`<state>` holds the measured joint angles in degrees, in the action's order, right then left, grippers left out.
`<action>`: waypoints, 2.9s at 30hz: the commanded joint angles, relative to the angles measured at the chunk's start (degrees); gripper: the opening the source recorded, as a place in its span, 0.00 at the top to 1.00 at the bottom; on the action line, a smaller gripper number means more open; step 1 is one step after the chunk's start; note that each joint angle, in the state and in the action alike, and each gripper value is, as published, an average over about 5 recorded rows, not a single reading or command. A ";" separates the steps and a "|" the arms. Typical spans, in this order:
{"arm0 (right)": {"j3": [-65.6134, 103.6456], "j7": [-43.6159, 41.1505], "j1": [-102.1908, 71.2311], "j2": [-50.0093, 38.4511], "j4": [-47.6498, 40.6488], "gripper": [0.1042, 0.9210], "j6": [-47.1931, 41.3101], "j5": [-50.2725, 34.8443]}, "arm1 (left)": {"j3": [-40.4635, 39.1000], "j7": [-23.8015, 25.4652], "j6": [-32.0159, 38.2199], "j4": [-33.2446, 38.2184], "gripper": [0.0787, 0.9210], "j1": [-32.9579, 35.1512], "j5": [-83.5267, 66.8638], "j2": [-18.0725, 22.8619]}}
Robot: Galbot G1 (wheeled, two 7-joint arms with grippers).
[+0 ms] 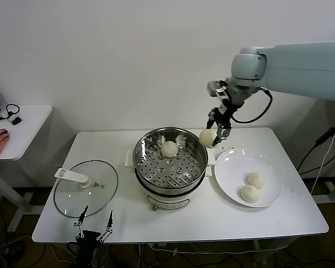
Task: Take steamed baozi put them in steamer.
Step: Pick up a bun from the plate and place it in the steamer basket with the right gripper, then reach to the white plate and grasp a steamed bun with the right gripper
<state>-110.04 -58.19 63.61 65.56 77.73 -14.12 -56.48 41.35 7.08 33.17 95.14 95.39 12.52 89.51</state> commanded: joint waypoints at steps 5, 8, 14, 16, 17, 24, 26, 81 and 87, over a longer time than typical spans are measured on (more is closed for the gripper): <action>5.58 3.84 -10.25 12.30 -5.23 0.32 -2.48 -3.83 | 0.11 0.08 -0.26 0.48 0.12 -0.11 -0.01 0.05; 6.39 4.14 -13.34 14.43 -8.24 0.32 -2.58 -2.86 | 0.13 0.10 -0.32 0.46 0.12 -0.17 -0.02 0.15; 7.54 4.09 -18.35 18.39 -15.09 0.32 -2.33 -0.59 | 0.26 0.10 -0.29 0.17 0.12 -0.22 -0.16 0.18; 7.96 4.00 -19.74 19.42 -17.07 0.32 -2.19 0.03 | 0.25 0.10 -0.26 -0.03 0.12 -0.24 -0.19 0.15; 8.14 3.98 -20.24 19.77 -17.74 0.32 -2.16 0.25 | 0.24 0.10 -0.24 -0.12 0.12 -0.24 -0.19 0.12; 8.98 4.07 -23.13 21.25 -20.55 0.32 -1.94 1.67 | 0.40 0.05 -0.13 -0.71 0.12 -0.34 -0.15 -0.05; 9.18 4.10 -23.73 21.60 -21.16 0.32 -1.90 1.91 | 0.41 0.04 -0.11 -0.89 0.12 -0.44 -0.03 -0.06; -5.46 -5.52 -6.20 -15.95 -1.38 0.12 12.52 16.97 | 0.59 -0.14 -0.12 -0.18 0.12 0.35 1.15 1.05; -3.86 -4.28 -11.75 -19.19 -1.51 0.12 12.27 22.08 | 0.63 -0.17 -0.15 -0.31 0.12 0.29 1.24 1.06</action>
<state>-112.60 -61.86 56.12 54.89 74.73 -4.53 -43.53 41.96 6.92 33.02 94.96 95.68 13.64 90.64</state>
